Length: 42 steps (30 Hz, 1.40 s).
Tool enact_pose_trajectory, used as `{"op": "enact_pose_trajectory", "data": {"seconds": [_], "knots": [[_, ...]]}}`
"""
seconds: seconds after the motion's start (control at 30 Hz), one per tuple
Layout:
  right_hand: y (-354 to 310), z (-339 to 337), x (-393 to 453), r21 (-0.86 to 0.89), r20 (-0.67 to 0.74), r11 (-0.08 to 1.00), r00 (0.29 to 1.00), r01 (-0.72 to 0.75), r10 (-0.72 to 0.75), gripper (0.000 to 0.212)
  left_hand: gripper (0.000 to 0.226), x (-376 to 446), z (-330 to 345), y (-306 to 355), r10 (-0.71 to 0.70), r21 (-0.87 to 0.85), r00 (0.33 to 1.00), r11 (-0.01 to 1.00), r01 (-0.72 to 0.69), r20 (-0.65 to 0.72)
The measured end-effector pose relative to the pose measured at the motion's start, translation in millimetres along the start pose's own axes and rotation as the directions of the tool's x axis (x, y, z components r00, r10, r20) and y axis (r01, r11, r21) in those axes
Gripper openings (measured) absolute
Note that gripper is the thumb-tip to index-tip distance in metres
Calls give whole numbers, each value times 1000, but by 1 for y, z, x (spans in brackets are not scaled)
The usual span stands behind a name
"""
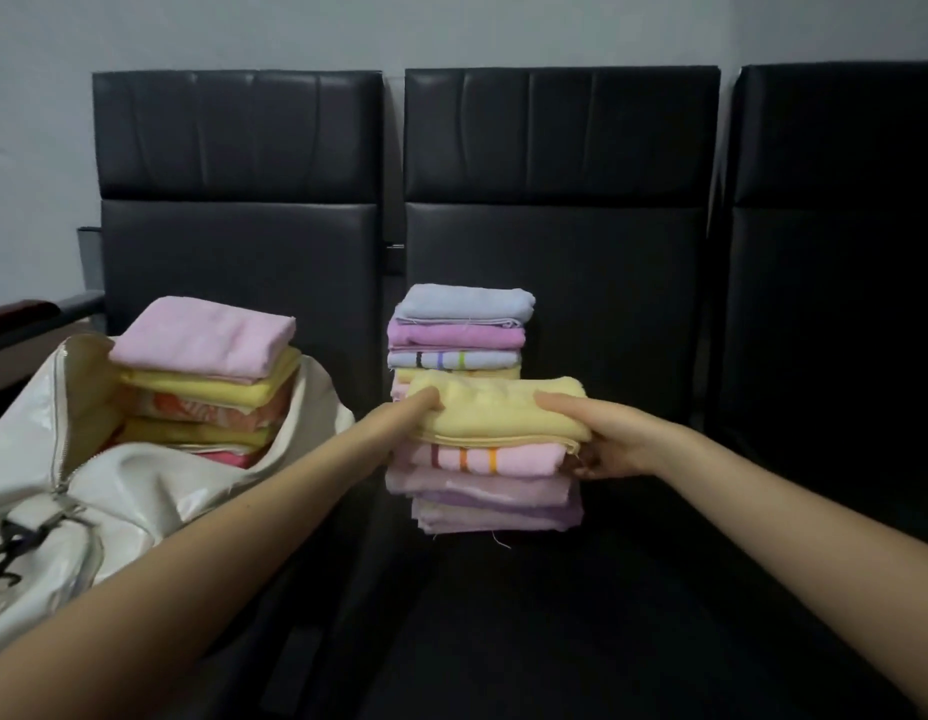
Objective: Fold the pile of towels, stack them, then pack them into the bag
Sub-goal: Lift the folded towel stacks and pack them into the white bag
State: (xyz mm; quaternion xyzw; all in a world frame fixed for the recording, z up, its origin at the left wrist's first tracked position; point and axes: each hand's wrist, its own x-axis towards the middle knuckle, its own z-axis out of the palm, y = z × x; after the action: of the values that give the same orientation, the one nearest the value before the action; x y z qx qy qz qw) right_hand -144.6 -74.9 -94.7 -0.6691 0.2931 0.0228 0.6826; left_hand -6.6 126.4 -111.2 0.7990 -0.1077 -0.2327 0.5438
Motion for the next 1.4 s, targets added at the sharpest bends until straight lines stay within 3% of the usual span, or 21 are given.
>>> {"op": "enact_pose_trajectory", "data": {"seconds": [0.1, 0.23, 0.37, 0.53, 0.6, 0.83, 0.9, 0.97, 1.03, 1.13, 1.2, 1.3, 1.4], "knots": [[9, -8, 6, -42, -98, 999, 995, 20, -24, 71, 80, 7, -12, -14, -89, -42, 984, 994, 96, 154], [26, 2, 1, 144, 5, 973, 983, -180, 181, 60, 90, 2, -5, -19, -269, -138, 885, 930, 342, 380], [41, 9, -2, 241, -1, 954, 983, -179, 185, 58, 108, 1, 7, -31, -296, -209, 885, 898, 386, 360], [50, 17, -11, 312, 36, 933, 984, -177, 174, 54, 95, -9, 6, -41, -283, -261, 885, 882, 392, 371], [55, 19, -14, 310, 39, 934, 984, -177, 174, 55, 79, -17, 4, -46, -258, -260, 882, 889, 377, 395], [49, 48, -19, 387, 102, 922, 993, 13, -57, 35, 49, -49, -18, -35, -99, -377, 922, 893, 248, 373], [29, 68, -16, 427, 107, 901, 984, 81, -140, 45, 43, -56, -49, -17, -3, -385, 952, 914, 127, 307], [5, 93, -13, 444, 98, 884, 972, 148, -212, 55, 59, -63, -91, 4, 74, -326, 976, 945, -4, 203], [-22, 127, -12, 480, 123, 853, 946, 207, -299, 46, 65, -68, -136, 16, 116, -290, 986, 954, -78, 116], [-54, 191, -8, 504, 283, 845, 891, 178, -356, 51, 48, -71, -194, 11, 151, -324, 986, 932, -164, -64], [-64, 234, 0, 489, 318, 850, 867, 196, -383, 49, 38, -74, -224, -6, 188, -374, 969, 897, -237, -163], [-61, 281, 17, 483, 278, 840, 866, 249, -416, 39, 38, -72, -250, -39, 183, -427, 964, 869, -251, -195], [-48, 301, 26, 444, 317, 837, 818, 319, -480, 52, 34, -79, -264, -53, 174, -442, 971, 867, -231, -167]]}}
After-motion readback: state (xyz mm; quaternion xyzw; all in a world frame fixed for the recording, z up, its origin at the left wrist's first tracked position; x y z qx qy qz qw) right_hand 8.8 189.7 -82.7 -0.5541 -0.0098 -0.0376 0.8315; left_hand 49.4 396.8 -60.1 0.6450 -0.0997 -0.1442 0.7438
